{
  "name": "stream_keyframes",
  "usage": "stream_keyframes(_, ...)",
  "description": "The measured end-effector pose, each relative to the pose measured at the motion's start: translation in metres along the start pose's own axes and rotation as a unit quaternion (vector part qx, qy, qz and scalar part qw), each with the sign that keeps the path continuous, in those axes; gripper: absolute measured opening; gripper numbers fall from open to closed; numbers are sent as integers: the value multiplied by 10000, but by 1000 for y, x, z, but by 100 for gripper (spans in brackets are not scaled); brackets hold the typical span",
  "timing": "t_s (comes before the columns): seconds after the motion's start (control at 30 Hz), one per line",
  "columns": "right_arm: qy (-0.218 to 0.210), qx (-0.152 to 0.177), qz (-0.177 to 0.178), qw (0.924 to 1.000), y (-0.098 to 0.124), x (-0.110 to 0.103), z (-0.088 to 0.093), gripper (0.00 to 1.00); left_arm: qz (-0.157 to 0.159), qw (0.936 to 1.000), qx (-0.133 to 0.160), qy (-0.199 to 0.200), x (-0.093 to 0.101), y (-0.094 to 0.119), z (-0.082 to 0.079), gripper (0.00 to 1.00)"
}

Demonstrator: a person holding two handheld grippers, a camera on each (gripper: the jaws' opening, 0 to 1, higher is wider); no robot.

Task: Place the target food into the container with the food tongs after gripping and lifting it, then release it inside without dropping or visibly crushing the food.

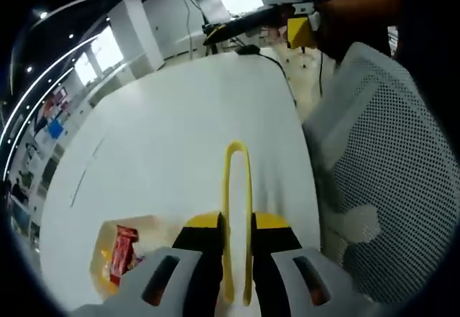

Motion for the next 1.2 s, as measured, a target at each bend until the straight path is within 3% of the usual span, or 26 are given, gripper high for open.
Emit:
stream_keyframes(0.6, -97, -112, 7, 9999, 5, -2, 8, 100, 94, 9997, -192, 112, 0, -26, 24, 10)
stream_keyframes(0.63, -107, -151, 4, 9998, 5, -2, 9, 100, 87, 9997, -20, 248, 0, -25, 23, 10)
stream_keyframes(0.77, -124, -120, 2, 9999, 5, -4, 10, 100, 89, 9998, -157, 69, -1, -25, 21, 11)
stream_keyframes(0.9, -124, -150, -10, 9998, 4, -6, 11, 100, 566, 9974, -76, 434, 0, -28, 21, 17)
stream_keyframes(0.97, -98, -185, -13, 9998, 3, -6, 12, 100, 469, 9987, -62, 187, -2, -28, 19, 18)
stream_keyframes(1.2, -124, -146, -23, 9998, 3, -6, 11, 100, 477, 9983, -81, 323, -2, -30, 17, 20)
Point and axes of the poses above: the point that each gripper's makers call its tool centre point, and the gripper's own axes: y roughly backward along the fingers, x roughly to its right, z roughly out of its underside, the point moved 9 cm from there along y, roughly backward along the fingers, and after that the axes turned 10 degrees about z, right-handed, at the moved point
